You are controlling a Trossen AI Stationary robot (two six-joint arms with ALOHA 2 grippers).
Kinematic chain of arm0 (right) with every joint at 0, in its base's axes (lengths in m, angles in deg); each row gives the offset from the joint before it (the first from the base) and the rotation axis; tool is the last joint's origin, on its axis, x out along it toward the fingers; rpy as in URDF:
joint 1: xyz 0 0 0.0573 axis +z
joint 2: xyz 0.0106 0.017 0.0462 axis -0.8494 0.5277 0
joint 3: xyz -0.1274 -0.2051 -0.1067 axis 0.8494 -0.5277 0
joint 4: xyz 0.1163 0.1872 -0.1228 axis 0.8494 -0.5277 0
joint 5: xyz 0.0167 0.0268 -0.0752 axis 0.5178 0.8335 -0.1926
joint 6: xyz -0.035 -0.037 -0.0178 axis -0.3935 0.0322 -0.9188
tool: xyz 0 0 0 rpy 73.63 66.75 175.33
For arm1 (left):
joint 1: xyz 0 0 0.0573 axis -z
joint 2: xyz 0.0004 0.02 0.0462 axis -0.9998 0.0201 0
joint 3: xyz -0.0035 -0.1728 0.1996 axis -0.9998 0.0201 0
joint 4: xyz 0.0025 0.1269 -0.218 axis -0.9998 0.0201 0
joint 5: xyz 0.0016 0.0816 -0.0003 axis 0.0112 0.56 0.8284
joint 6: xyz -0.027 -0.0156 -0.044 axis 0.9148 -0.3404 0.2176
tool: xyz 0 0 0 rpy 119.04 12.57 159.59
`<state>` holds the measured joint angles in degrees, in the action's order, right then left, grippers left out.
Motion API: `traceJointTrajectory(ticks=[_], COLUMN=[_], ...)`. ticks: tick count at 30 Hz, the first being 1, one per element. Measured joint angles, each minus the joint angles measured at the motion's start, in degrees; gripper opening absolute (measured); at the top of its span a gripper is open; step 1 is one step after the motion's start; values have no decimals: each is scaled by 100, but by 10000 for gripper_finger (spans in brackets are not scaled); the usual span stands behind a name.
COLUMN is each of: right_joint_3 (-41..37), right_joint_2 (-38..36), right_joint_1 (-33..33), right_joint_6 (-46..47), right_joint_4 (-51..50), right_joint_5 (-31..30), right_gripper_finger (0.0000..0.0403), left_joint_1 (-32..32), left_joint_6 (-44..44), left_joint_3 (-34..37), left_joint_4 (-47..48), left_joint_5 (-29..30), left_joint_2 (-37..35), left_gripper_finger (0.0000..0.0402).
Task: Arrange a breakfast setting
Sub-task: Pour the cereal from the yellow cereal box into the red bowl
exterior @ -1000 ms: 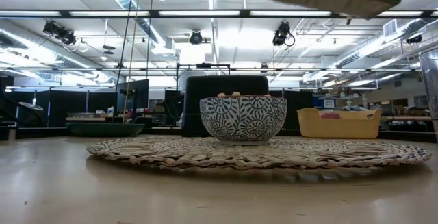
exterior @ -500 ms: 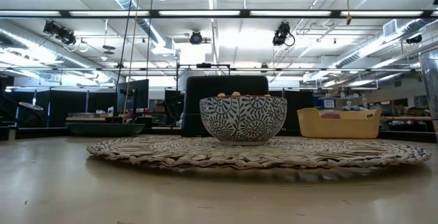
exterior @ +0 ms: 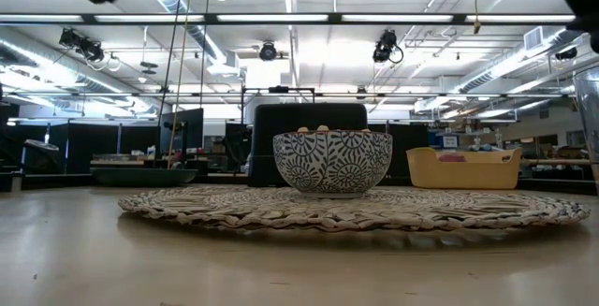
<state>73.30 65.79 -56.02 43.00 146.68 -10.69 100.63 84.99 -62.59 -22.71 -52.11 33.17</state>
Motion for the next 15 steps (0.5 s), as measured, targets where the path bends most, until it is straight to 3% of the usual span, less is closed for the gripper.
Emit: traceJointTrajectory(ticks=[8, 15], right_joint_3=[597, 853], right_joint_2=[1243, 1672], right_joint_1=[0, 6], right_joint_6=[-23, -251], right_joint_4=[46, 116], right_joint_5=[198, 307], right_gripper_finger=[167, 167], left_joint_1=[-236, -247], left_joint_6=[-454, -498], left_joint_3=[-1279, -2090], left_joint_4=[21, 218], left_joint_5=[-289, -287], left_joint_2=[1257, 1627], left_gripper_finger=[273, 297])
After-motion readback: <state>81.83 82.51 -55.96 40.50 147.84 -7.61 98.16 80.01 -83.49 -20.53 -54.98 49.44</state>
